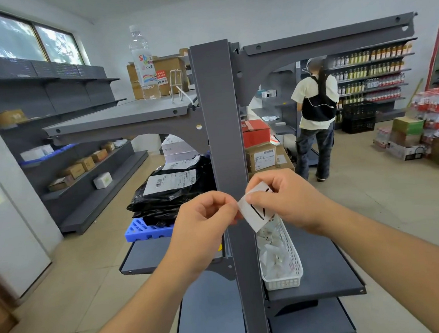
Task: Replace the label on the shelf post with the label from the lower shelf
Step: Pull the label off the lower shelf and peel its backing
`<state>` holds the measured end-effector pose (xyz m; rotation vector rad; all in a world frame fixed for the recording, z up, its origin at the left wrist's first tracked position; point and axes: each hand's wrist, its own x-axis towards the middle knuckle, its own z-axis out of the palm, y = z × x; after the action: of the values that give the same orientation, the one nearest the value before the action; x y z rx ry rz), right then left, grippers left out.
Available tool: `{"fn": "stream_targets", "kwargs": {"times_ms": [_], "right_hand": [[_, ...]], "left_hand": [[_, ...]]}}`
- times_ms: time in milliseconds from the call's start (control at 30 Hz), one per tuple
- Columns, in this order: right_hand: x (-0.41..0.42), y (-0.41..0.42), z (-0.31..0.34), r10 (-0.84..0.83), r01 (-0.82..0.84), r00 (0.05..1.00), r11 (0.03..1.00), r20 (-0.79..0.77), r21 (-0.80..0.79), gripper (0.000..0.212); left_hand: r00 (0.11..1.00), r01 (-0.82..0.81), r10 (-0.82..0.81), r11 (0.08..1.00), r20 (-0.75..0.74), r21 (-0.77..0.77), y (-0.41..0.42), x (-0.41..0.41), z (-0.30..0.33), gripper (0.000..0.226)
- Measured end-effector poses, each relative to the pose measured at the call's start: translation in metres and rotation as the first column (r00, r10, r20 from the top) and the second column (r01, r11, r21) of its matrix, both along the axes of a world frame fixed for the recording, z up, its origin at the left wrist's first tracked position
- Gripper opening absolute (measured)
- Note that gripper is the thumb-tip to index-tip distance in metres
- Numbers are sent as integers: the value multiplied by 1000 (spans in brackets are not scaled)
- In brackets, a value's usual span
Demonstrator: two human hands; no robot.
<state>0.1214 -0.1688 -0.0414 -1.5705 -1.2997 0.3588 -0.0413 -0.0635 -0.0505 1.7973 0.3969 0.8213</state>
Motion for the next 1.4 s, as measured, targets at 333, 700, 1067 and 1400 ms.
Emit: {"fn": "stream_targets", "kwargs": {"times_ms": [333, 700, 1067, 1400], "right_hand": [[-1, -5, 1, 52, -53, 998, 998, -31, -43, 12], [4, -2, -9, 67, -65, 997, 997, -44, 39, 17], [-1, -5, -9, 24, -23, 1000, 994, -5, 111, 12], [-3, -7, -6, -5, 2, 1000, 993, 20, 119, 11]], "left_hand": [[994, 106, -107, 992, -20, -72, -2, -3, 5, 28], [994, 108, -111, 983, -11, -149, -6, -2, 8, 23], [998, 41, -37, 993, 41, -109, -1, 4, 5, 21], [998, -37, 43, 991, -40, 128, 0, 6, 3, 16]]}}
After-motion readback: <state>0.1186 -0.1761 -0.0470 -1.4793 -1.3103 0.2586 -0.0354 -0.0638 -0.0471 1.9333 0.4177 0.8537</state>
